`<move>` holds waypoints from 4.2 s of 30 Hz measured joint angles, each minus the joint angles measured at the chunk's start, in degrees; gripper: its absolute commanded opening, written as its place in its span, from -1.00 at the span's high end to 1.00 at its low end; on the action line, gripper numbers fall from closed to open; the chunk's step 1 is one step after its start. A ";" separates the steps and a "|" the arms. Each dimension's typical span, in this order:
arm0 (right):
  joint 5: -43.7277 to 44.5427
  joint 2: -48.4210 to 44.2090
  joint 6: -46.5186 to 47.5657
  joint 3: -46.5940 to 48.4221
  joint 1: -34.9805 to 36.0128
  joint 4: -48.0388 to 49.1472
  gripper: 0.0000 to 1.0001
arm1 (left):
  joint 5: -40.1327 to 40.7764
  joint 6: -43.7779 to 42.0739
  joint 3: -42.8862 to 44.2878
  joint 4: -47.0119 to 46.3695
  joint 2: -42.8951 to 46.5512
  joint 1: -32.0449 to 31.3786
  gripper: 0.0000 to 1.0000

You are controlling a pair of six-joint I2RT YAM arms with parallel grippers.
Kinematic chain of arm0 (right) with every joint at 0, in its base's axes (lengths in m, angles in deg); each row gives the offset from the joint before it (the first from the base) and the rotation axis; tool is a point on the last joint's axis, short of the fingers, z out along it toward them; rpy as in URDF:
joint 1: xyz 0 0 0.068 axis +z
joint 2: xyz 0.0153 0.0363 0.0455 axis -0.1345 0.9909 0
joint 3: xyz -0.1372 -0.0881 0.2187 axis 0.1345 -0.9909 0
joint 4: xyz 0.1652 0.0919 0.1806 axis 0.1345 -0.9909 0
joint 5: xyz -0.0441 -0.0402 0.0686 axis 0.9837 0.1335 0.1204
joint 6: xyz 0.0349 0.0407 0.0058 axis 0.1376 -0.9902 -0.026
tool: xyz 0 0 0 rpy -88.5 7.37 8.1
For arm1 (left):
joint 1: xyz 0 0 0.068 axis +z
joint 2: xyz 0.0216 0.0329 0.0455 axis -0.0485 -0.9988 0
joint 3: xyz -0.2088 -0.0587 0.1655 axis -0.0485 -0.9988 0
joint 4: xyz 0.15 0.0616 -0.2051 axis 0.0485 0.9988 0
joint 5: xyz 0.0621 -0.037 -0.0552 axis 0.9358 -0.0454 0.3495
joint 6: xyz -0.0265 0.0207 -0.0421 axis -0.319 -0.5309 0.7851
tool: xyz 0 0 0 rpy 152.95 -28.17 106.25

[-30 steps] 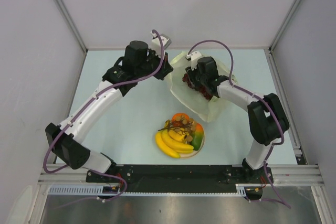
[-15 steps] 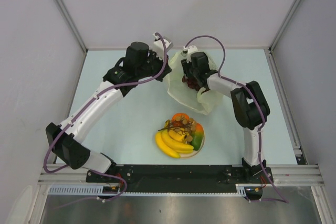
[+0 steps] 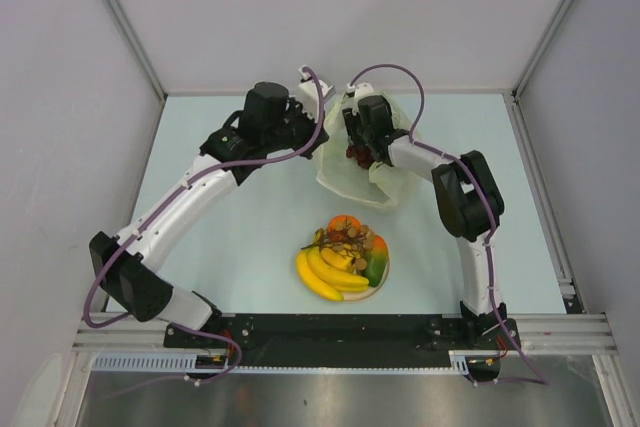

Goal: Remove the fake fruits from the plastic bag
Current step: Take out the fake fruit from the plastic bag, then place the fake fruit on the plate.

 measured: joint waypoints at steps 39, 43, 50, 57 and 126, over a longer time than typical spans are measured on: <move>-8.50 -12.31 8.33 -6.27 1.40 -2.75 1.00 | 10.71 -2.36 0.98 -0.74 -4.09 -0.17 0.99; -12.22 -22.23 7.93 -9.86 2.64 -3.82 1.00 | 14.45 -2.34 1.66 -2.25 -6.49 -0.17 1.00; -18.86 -33.03 5.18 -12.55 4.02 -5.51 1.00 | 21.11 -3.10 5.97 -3.96 -14.08 0.15 0.99; -25.57 -43.58 6.95 -13.18 4.68 -12.59 1.00 | 25.07 -4.37 8.76 -4.35 -17.75 0.79 0.99; -28.98 -48.33 18.51 -20.68 30.05 -39.26 1.00 | 4.20 2.93 1.90 1.64 -5.95 0.98 0.99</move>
